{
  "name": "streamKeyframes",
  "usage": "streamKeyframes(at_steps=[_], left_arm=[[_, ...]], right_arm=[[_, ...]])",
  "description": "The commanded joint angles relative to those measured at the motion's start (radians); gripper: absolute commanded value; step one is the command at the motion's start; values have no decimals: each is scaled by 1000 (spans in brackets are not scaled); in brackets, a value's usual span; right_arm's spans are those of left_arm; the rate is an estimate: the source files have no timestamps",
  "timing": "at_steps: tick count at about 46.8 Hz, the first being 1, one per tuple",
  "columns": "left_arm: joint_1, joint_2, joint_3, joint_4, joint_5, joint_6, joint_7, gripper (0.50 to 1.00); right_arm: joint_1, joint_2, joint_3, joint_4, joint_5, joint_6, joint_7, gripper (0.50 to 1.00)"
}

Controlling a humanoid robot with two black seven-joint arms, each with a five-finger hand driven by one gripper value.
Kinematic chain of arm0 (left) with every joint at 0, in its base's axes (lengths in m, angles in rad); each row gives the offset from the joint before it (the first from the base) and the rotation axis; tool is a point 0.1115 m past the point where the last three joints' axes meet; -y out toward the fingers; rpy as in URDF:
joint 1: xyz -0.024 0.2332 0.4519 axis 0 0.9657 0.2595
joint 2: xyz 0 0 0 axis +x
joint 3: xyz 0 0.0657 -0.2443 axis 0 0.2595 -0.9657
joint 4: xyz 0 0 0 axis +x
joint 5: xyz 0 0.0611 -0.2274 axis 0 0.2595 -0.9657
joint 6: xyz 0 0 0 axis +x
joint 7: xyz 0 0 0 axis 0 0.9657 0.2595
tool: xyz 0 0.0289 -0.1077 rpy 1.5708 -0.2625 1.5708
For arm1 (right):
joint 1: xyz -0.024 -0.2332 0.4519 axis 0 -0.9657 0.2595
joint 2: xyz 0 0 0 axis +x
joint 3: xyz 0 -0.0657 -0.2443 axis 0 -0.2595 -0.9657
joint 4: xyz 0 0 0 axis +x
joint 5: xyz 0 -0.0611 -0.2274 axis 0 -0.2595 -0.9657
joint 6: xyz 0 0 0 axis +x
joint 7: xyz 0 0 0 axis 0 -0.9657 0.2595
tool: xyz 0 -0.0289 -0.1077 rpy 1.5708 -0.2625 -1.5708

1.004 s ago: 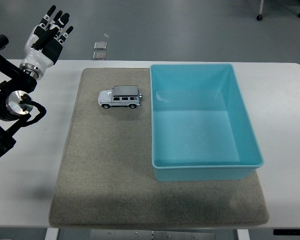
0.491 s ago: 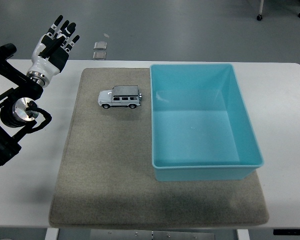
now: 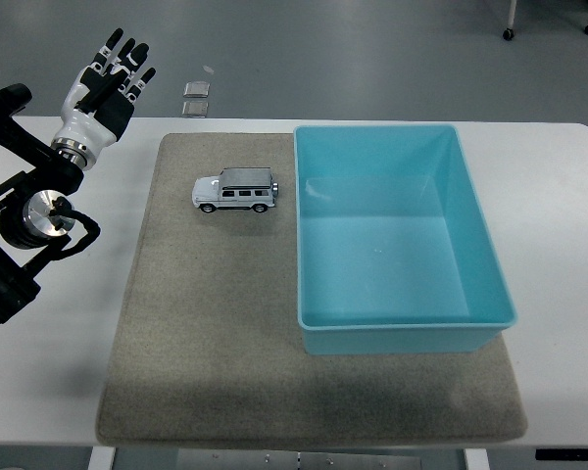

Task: Left hand put the white car in the blue box

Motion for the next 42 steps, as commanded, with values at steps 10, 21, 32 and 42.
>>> streamKeyframes(at_steps=[10, 21, 32, 42], left_arm=[[-8, 10, 5, 2, 41, -2, -1, 999], [-9, 12, 3, 2, 129, 0, -3, 999], [-8, 15, 5, 0, 130, 0, -4, 999], [-12, 15, 5, -6, 130, -2, -3, 999]], right_arm=[[0, 0, 0, 0, -1, 0, 0, 936], [0, 0, 0, 0, 0, 0, 0, 936], [0, 0, 0, 0, 0, 0, 0, 936], [0, 0, 0, 0, 0, 0, 0, 936]])
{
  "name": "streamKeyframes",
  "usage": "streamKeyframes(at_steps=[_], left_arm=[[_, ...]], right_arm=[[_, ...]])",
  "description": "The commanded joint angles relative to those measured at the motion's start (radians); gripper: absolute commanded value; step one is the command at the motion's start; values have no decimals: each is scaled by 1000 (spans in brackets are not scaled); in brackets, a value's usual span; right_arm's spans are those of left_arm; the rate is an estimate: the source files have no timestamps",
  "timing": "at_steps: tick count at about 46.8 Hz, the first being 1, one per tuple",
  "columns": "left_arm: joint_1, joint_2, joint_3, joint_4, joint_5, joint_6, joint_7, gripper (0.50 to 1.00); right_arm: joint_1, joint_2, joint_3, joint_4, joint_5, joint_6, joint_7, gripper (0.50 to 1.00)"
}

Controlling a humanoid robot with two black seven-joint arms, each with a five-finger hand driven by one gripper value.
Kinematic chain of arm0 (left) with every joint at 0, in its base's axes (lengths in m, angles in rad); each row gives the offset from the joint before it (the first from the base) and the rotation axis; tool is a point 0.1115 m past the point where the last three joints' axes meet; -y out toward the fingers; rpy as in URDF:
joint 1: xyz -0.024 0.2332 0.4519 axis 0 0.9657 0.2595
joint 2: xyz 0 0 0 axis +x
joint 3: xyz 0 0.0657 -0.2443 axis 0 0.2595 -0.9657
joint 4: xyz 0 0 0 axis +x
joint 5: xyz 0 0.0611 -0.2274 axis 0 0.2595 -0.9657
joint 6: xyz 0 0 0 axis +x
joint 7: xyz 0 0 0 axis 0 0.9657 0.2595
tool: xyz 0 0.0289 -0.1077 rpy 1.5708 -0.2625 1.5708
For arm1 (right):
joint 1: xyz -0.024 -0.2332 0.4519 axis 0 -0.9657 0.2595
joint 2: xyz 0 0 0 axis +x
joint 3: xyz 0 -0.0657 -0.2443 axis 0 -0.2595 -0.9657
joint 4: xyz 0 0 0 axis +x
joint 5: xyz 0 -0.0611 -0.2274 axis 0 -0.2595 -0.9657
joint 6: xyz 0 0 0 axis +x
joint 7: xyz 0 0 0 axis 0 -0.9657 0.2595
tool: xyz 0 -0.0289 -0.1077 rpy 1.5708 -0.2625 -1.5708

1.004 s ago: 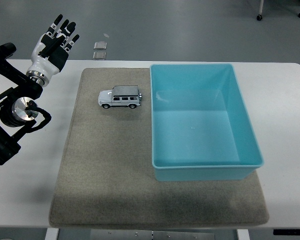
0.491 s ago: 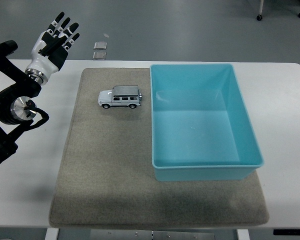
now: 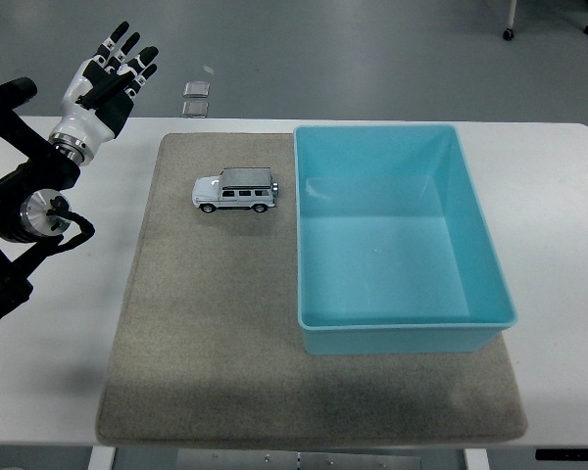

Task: Left hand put the white car in the blue box

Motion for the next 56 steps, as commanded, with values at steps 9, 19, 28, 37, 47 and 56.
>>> streamKeyframes(at_steps=[9, 19, 28, 37, 47, 56], left_arm=[[-30, 32, 34, -8, 31, -38, 0, 996], [-130, 124, 189, -2, 251, -32, -3, 984], [-150, 133, 255, -7, 419, -20, -31, 979], [-151, 135, 257, -14, 654, -15, -31, 973], [-197, 161, 361, -59, 840, -3, -28, 975], [-303, 175, 599, -103, 901, 115, -15, 979]], right_arm=[[0, 0, 0, 0, 0, 0, 0, 936], [0, 0, 0, 0, 0, 0, 0, 936], [0, 0, 0, 0, -1, 0, 0, 936], [0, 0, 0, 0, 0, 0, 0, 936], [0, 0, 0, 0, 0, 0, 0, 936], [0, 0, 0, 0, 0, 0, 0, 936]])
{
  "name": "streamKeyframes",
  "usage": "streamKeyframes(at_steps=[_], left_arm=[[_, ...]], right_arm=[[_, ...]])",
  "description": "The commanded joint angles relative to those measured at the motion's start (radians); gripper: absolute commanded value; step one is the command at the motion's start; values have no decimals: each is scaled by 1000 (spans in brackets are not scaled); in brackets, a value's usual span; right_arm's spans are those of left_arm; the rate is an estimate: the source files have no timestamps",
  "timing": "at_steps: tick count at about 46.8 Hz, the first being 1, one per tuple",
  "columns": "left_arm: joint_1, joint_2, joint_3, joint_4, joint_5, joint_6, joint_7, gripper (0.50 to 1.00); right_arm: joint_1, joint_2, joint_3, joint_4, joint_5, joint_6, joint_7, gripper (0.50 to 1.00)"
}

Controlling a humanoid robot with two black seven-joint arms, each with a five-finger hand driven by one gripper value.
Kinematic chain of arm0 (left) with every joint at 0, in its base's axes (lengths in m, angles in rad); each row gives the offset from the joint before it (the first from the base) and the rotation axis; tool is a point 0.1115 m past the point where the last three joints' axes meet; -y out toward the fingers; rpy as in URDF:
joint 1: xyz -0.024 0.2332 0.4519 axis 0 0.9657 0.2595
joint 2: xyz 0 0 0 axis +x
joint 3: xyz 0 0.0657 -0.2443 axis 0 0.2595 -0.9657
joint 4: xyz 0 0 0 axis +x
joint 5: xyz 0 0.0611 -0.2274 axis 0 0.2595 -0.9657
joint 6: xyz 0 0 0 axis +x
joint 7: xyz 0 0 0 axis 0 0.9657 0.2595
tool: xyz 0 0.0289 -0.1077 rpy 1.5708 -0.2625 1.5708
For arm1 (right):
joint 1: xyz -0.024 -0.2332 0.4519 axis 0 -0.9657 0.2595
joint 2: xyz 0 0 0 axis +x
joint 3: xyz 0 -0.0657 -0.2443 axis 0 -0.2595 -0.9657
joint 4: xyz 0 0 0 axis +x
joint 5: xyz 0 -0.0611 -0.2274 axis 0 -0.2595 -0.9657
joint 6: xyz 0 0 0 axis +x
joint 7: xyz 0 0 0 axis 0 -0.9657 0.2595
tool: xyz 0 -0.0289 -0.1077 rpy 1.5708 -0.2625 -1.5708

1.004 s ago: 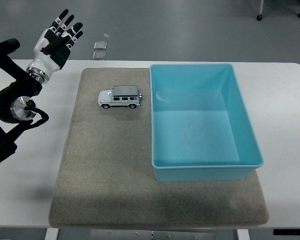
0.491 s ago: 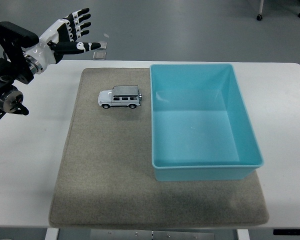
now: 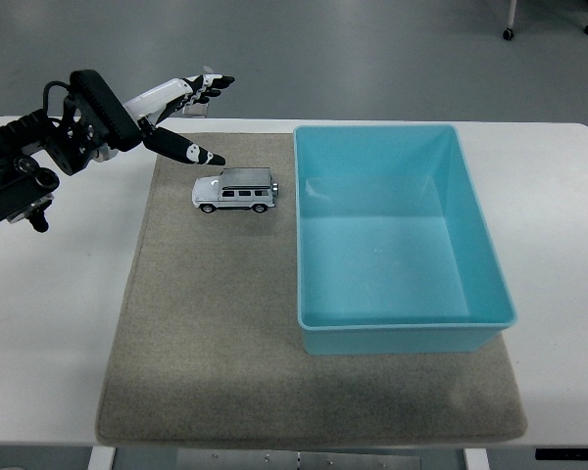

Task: Left hand put the white car in the blue box

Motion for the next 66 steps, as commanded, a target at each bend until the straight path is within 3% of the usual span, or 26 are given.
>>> streamKeyframes(at_steps=[1, 11, 31, 43, 55, 63, 66], left_arm=[[-55, 0, 121, -7, 25, 47, 5, 979], [-146, -20, 319, -21, 29, 137, 74, 979], [-195, -113, 434, -2, 32, 149, 118, 973], [-202, -153, 498, 19, 32, 205, 120, 973], [-205, -164, 520, 35, 32, 211, 170, 868], [-205, -168, 527, 35, 32, 212, 180, 851], [-205, -173, 529, 35, 32, 212, 184, 821]], right_arm=[[0, 0, 0, 0, 0, 0, 0, 936], [0, 0, 0, 0, 0, 0, 0, 936], [0, 0, 0, 0, 0, 0, 0, 936], [0, 0, 0, 0, 0, 0, 0, 936], [0, 0, 0, 0, 0, 0, 0, 936], [0, 0, 0, 0, 0, 0, 0, 936], [0, 0, 0, 0, 0, 0, 0, 936]])
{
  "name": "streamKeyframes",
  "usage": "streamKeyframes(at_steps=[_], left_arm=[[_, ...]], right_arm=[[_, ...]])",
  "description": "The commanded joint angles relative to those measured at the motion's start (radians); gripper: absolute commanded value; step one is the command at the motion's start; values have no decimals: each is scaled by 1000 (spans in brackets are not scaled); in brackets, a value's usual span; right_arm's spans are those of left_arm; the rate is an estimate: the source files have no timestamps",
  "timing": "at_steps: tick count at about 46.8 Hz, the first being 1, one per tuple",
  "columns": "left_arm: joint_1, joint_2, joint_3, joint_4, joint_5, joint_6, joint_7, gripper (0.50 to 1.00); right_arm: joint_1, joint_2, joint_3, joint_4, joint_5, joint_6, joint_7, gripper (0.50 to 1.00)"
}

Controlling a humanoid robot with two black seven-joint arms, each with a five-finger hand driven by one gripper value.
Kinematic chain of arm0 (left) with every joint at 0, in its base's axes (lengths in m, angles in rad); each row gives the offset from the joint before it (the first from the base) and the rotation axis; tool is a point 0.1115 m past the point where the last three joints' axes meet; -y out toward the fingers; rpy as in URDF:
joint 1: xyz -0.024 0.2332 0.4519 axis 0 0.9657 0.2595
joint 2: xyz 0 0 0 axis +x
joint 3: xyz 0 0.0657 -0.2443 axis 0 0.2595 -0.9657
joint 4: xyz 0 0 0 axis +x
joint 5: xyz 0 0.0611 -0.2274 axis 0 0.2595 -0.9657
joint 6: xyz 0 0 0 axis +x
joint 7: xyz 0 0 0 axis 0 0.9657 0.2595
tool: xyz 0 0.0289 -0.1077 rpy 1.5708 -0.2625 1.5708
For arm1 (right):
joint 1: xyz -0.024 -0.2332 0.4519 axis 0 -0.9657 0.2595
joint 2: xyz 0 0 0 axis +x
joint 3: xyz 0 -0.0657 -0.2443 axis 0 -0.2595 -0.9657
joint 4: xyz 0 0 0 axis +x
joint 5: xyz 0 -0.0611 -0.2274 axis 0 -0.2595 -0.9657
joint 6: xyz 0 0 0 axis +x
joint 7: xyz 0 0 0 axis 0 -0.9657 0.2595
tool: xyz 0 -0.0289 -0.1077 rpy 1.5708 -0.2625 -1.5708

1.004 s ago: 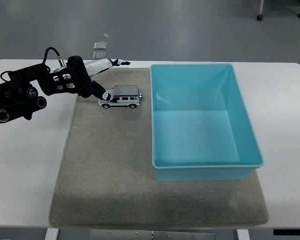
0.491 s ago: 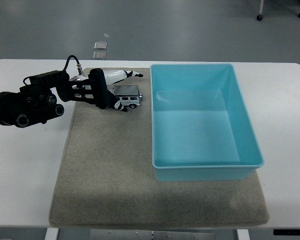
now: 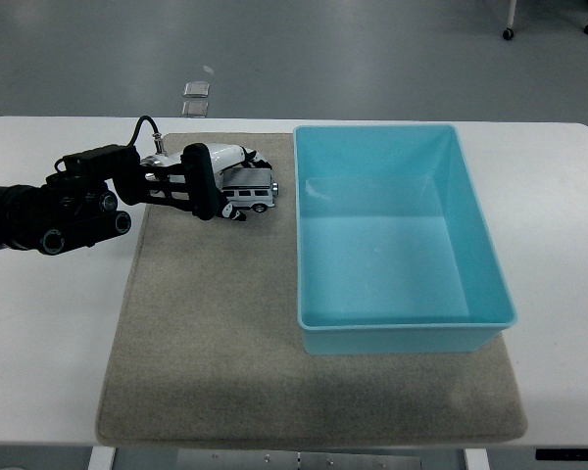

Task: Left hand put the white car in the blue box

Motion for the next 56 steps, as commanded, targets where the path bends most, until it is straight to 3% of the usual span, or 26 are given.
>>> streamKeyframes(at_steps=[1, 4, 13, 18, 23, 42, 56], left_arm=[[0, -6, 2, 0, 0, 1, 6, 819], [0, -8, 2, -2, 0, 1, 12, 808], [0, -8, 2, 0, 0, 1, 24, 686], [0, -6, 4, 0, 0, 1, 24, 611], [0, -6, 4, 1, 2, 1, 24, 500], [-38, 27, 9, -5, 3, -5, 24, 500], [-210, 100, 1, -14, 3, -24, 23, 500]], right_arm=[[0, 0, 0, 0, 0, 0, 0, 936], [0, 0, 0, 0, 0, 0, 0, 936], [0, 0, 0, 0, -1, 0, 0, 936], [0, 0, 0, 0, 0, 0, 0, 936], [0, 0, 0, 0, 0, 0, 0, 936], [0, 0, 0, 0, -1, 0, 0, 936], [0, 0, 0, 0, 0, 0, 0, 936]])
